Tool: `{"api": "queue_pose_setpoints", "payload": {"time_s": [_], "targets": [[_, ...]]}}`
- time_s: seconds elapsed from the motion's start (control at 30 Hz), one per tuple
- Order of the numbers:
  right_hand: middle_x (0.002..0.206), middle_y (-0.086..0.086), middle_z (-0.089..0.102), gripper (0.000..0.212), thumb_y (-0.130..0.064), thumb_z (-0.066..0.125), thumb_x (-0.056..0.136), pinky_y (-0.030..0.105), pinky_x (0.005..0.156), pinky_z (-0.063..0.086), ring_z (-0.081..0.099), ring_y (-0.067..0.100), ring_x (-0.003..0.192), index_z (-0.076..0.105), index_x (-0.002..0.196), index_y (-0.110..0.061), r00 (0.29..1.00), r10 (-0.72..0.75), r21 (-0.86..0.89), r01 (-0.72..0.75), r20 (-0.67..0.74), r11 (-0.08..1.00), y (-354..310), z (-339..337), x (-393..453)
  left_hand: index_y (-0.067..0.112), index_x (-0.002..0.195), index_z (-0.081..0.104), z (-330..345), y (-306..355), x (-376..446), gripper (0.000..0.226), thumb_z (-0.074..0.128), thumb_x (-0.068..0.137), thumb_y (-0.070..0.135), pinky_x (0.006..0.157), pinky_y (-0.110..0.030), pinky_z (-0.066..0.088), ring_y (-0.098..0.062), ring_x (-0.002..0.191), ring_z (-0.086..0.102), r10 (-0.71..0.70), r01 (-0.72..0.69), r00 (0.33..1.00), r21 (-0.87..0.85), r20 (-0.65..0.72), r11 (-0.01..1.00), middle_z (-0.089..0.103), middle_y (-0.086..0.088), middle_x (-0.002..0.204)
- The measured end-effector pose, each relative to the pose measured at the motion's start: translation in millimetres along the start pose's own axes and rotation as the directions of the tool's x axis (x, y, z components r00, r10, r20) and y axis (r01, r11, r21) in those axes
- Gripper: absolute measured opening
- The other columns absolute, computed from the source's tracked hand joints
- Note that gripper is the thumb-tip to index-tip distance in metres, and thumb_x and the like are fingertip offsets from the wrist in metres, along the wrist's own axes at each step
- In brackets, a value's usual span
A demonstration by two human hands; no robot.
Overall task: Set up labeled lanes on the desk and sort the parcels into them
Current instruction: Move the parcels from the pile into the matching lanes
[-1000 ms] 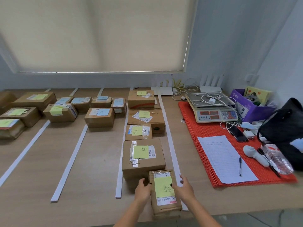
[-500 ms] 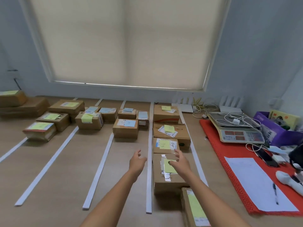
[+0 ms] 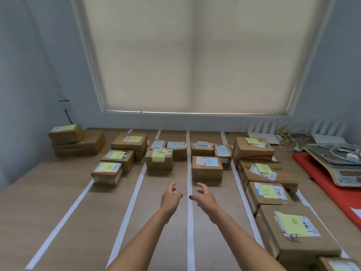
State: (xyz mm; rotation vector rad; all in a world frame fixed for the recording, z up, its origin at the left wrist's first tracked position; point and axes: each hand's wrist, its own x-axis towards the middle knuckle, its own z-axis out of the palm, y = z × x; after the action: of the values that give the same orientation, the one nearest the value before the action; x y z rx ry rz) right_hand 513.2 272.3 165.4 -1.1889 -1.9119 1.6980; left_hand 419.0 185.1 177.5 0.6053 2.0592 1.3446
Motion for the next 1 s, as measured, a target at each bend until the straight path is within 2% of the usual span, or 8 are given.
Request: {"api": "queue_pose_setpoints", "payload": {"time_s": [0.17,0.4,0.5,0.7,0.9,1.0], "targets": [[0.143,0.012,0.037,0.064,-0.014,0.062,0.085,0.038,0.1,0.041,0.042,0.026,0.126,0.033,0.141,-0.021,1.0,-0.015,0.016,0.015,-0.004,1.0,-24,38,36,0.022,0.143,0.032,-42,4,33,0.05,0.046,0.096,0.015,0.1,-0.035,0.039,-0.025,0.127,0.043,0.011,-0.011,1.0,-0.08,0.0,0.997,0.039,-0.008,0.144],[0.138,0.011,0.042,0.061,-0.011,0.059,0.086,0.035,0.096,0.043,0.045,0.021,0.118,0.034,0.141,-0.023,0.998,-0.07,0.032,0.07,-0.001,0.997,-56,93,71,0.022,0.141,0.035,-101,-6,76,0.051,0.049,0.093,0.012,0.098,-0.032,0.039,-0.024,0.126,0.044,0.025,-0.025,1.0,-0.084,0.006,0.996,0.042,-0.008,0.142],[0.136,0.009,0.044,0.06,-0.009,0.058,0.087,0.035,0.097,0.043,0.045,0.023,0.121,0.035,0.141,-0.023,0.997,-0.067,0.022,0.067,-0.026,0.997,-59,124,87,0.022,0.141,0.036,-128,-20,100,0.051,0.05,0.093,0.009,0.1,-0.033,0.039,-0.024,0.128,0.043,0.029,-0.027,0.999,-0.099,0.016,0.995,0.042,-0.008,0.142],[0.137,0.009,0.044,0.061,-0.006,0.059,0.086,0.036,0.097,0.044,0.046,0.024,0.122,0.035,0.14,-0.022,0.996,-0.034,0.042,0.038,-0.084,0.998,-63,221,121,0.021,0.14,0.037,-206,-54,158,0.051,0.051,0.093,0.01,0.098,-0.031,0.04,-0.023,0.127,0.043,0.071,-0.065,0.997,-0.106,0.045,0.992,0.044,-0.007,0.141],[0.134,0.009,0.046,0.061,-0.008,0.062,0.084,0.037,0.096,0.044,0.048,0.022,0.117,0.038,0.139,-0.023,0.981,0.001,0.146,0.028,-0.195,0.989,-100,333,141,0.024,0.138,0.038,-307,-83,200,0.05,0.052,0.093,0.01,0.097,-0.031,0.04,-0.022,0.127,0.044,0.063,-0.054,0.983,-0.058,0.171,0.997,0.044,-0.006,0.14],[0.132,0.007,0.048,0.061,-0.009,0.061,0.083,0.037,0.096,0.045,0.049,0.02,0.114,0.039,0.138,-0.025,0.979,0.035,0.178,0.001,-0.2,0.984,-116,385,143,0.024,0.139,0.039,-358,-93,215,0.049,0.051,0.093,0.01,0.093,-0.027,0.041,-0.02,0.124,0.045,0.058,-0.045,0.978,-0.067,0.201,0.997,0.046,-0.006,0.138]]}}
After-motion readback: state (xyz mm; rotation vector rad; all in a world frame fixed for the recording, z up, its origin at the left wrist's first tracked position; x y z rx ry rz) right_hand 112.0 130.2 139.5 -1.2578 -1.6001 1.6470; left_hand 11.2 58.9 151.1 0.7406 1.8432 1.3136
